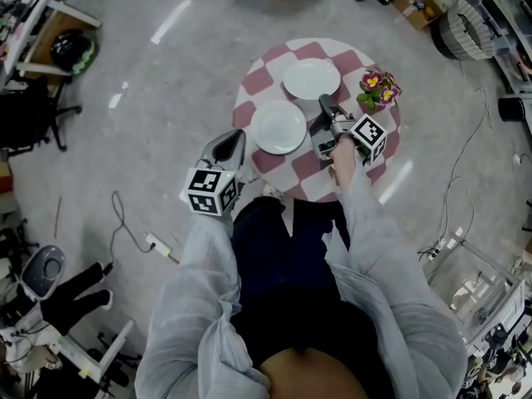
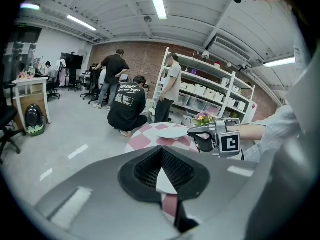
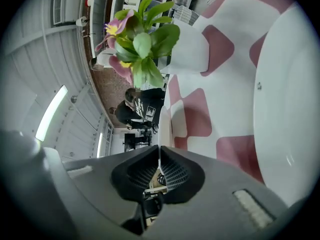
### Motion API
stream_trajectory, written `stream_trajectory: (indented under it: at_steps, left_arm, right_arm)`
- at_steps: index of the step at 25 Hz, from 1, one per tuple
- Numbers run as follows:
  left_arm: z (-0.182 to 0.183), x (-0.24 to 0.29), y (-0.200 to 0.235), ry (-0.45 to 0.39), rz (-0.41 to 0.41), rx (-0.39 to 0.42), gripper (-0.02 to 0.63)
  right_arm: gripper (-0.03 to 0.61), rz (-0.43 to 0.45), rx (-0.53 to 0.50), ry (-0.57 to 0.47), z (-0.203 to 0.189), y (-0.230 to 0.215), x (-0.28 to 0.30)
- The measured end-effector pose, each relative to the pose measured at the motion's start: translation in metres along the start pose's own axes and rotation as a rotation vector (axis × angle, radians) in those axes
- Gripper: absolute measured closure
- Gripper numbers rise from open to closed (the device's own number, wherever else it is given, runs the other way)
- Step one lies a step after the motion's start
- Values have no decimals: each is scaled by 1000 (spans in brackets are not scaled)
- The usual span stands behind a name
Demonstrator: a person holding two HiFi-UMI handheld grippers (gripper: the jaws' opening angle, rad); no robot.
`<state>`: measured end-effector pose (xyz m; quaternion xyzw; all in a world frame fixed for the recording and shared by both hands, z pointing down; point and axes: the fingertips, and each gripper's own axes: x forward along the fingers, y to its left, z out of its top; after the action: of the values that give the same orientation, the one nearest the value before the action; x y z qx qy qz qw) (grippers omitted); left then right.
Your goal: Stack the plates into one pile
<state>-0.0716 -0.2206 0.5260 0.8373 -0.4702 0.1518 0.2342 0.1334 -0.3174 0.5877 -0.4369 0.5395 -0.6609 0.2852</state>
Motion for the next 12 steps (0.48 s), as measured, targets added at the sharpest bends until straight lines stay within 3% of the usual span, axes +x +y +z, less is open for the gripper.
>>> stream_trajectory:
  at_steps: [12]
  left_arm:
    - [12,-16,5,-41,-37,6,599]
  right_arm:
    - [560,169,-53,43,-34,60,-44]
